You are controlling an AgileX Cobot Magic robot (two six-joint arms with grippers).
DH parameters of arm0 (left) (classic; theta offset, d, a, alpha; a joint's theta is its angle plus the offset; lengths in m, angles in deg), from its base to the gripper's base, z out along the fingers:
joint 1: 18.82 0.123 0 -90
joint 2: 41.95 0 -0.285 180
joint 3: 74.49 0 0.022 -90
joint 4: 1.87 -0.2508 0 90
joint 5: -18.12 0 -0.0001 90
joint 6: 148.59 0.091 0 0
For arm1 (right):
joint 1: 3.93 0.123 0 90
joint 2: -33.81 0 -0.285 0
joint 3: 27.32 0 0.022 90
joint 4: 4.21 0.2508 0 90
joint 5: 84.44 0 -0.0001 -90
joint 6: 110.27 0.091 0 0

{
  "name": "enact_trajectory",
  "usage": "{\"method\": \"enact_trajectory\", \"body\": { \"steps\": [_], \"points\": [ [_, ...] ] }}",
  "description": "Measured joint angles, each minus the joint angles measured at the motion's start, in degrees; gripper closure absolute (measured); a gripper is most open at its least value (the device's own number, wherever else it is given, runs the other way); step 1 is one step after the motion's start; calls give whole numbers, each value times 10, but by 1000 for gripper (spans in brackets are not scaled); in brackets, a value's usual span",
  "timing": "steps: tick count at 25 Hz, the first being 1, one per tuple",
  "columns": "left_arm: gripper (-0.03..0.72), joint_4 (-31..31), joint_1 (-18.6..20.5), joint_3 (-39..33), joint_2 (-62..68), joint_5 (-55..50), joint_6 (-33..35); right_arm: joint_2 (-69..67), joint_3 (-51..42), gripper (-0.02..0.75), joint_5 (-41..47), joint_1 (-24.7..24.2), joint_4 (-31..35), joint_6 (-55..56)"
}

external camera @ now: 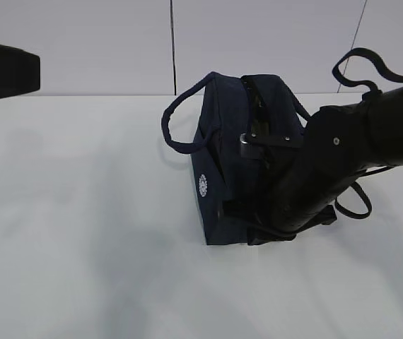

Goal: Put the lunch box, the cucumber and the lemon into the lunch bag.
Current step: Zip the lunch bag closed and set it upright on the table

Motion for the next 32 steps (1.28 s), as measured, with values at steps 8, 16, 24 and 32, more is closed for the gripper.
{"method": "enact_trajectory", "body": {
  "steps": [8, 16, 24, 32],
  "points": [
    [448, 0, 0, 0, 0, -1, 0, 1, 0, 731, 42, 0, -47, 1],
    [449, 0, 0, 0, 0, -1, 0, 46, 0, 731, 81, 0, -92, 14],
    [449, 0, 0, 0, 0, -1, 0, 86, 0, 731, 130, 0, -119, 17],
    [449, 0, 0, 0, 0, -1, 0, 147, 0, 731, 144, 0, -127, 18]
  ]
}}
